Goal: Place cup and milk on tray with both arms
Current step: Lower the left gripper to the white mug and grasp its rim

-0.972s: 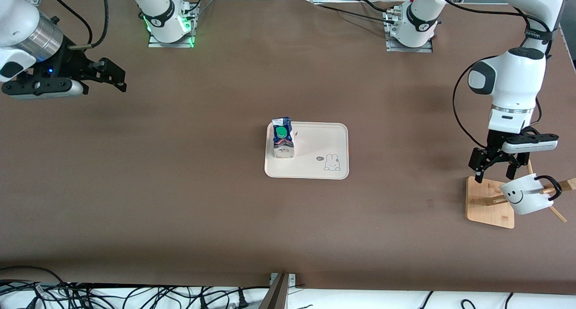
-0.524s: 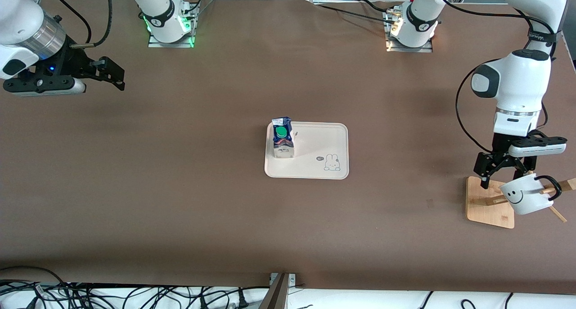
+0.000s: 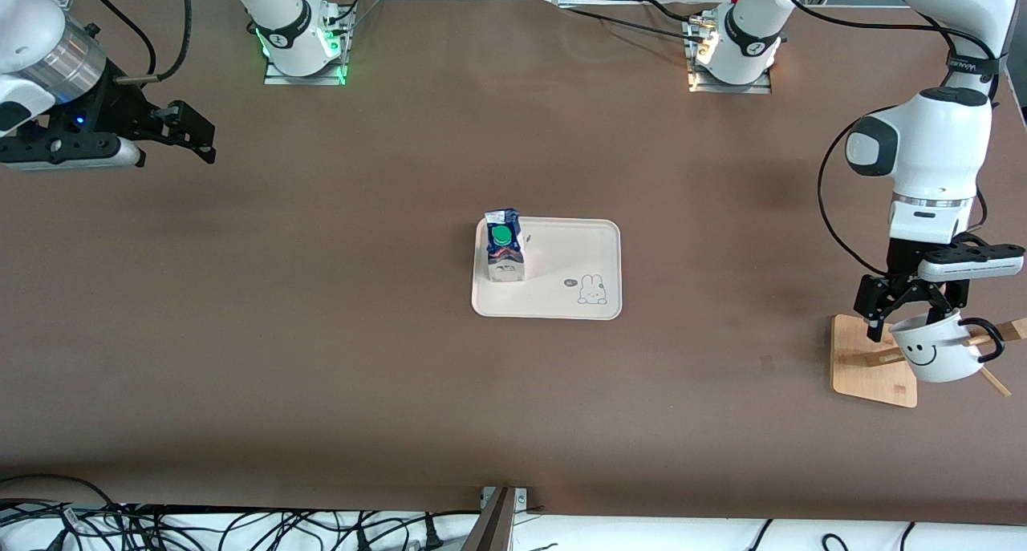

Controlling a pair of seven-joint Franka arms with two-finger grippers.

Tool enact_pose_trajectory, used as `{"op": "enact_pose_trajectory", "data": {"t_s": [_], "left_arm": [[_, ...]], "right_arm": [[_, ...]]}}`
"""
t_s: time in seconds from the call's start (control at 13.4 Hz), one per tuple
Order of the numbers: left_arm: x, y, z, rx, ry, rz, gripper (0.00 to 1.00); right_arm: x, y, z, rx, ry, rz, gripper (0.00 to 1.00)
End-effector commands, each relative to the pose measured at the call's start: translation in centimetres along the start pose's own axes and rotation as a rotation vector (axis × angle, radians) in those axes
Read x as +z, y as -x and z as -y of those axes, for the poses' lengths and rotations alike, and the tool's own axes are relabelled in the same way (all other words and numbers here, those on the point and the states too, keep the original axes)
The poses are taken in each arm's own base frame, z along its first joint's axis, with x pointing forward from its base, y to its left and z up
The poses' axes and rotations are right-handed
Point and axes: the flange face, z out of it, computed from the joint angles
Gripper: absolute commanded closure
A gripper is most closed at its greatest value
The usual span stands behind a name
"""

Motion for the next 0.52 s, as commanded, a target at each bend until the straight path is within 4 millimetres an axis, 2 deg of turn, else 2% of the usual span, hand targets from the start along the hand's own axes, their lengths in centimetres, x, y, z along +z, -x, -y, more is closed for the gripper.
{"op": "enact_pose_trajectory", "data": {"t_s": [0.0,0.45], "left_arm": [[-0.01,-0.88,0.83,-0.005,-0.014,-0.024,0.00],[-0.13,-1.67,1.35,-0.013,-0.023,-0.040,0.00]], "right_arm": [[-0.86,-0.65,-0.26,0.005,0.012,-0.013,0.00],[-0.51,-0.99,-0.14,0.010,0.011,-0.015,0.00]]}}
